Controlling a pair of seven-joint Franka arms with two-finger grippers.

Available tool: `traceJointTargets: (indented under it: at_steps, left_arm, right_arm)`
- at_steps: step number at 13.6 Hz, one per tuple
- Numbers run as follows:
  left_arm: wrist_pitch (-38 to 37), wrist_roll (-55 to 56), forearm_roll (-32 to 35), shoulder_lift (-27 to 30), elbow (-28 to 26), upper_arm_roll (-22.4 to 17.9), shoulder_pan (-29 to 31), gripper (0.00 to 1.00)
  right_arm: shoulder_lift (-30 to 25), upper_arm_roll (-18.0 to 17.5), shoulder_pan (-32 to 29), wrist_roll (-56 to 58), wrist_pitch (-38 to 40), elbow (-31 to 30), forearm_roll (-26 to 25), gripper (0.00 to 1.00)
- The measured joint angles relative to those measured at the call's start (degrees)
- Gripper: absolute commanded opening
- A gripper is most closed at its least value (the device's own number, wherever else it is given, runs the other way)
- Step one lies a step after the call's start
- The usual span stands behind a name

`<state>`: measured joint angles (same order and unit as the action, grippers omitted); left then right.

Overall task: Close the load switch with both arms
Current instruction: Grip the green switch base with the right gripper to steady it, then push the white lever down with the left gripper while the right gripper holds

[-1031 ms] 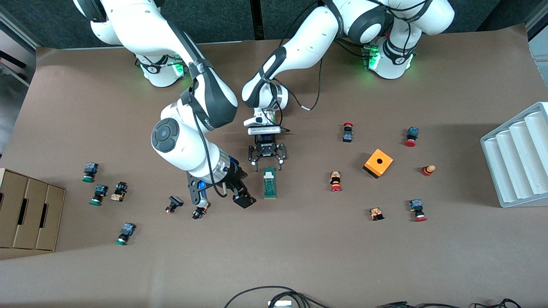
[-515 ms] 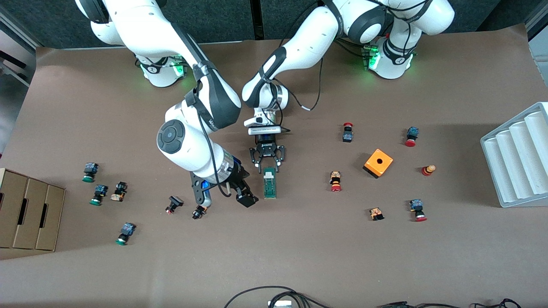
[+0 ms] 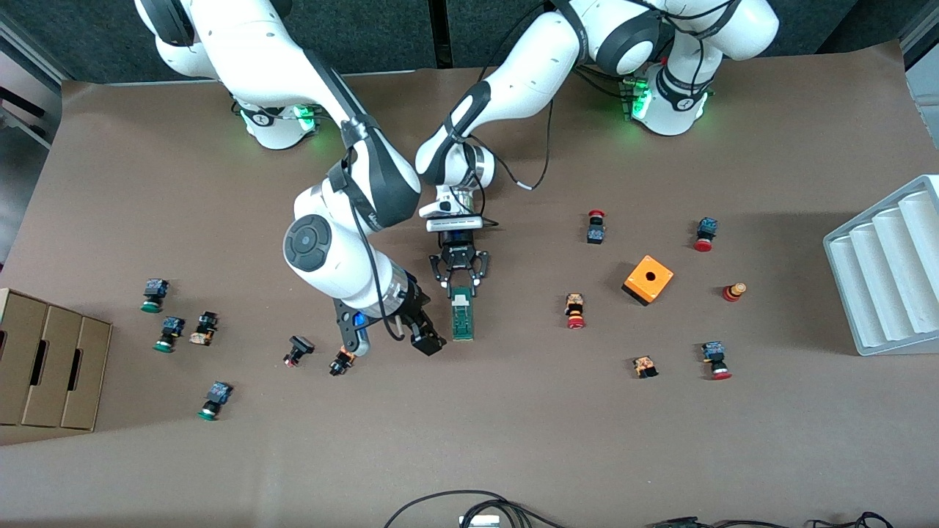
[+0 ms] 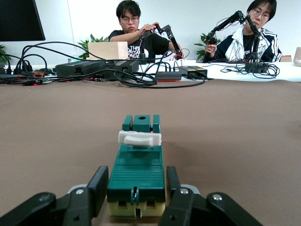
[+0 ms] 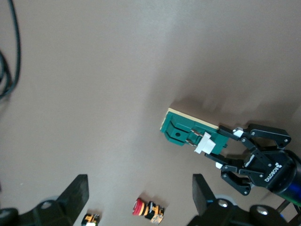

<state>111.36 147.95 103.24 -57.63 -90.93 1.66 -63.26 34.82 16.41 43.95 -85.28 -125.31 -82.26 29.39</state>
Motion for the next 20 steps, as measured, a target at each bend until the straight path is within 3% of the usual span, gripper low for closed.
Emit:
traceJointTargets:
  at_steps: [8, 14, 20]
  left_arm:
    - [0.0, 0.1, 0.0, 0.0, 0.0, 0.0, 0.0, 0.58]
    - [-0.2, 0.2, 0.0, 0.0, 0.0, 0.0, 0.0, 0.57]
    - [-0.2, 0.3, 0.0, 0.0, 0.0, 0.0, 0.0, 0.57]
  right_arm:
    - [1.5, 0.3, 5.4, -0.2, -6.2, -8.0, 0.0, 0.91]
    - [1.7, 0.3, 8.7, -1.6, -13.3, -13.5, 0.0, 0.76]
    - [4.7, 0.3, 10.6, -3.8, -18.5, -14.1, 0.0, 0.61]
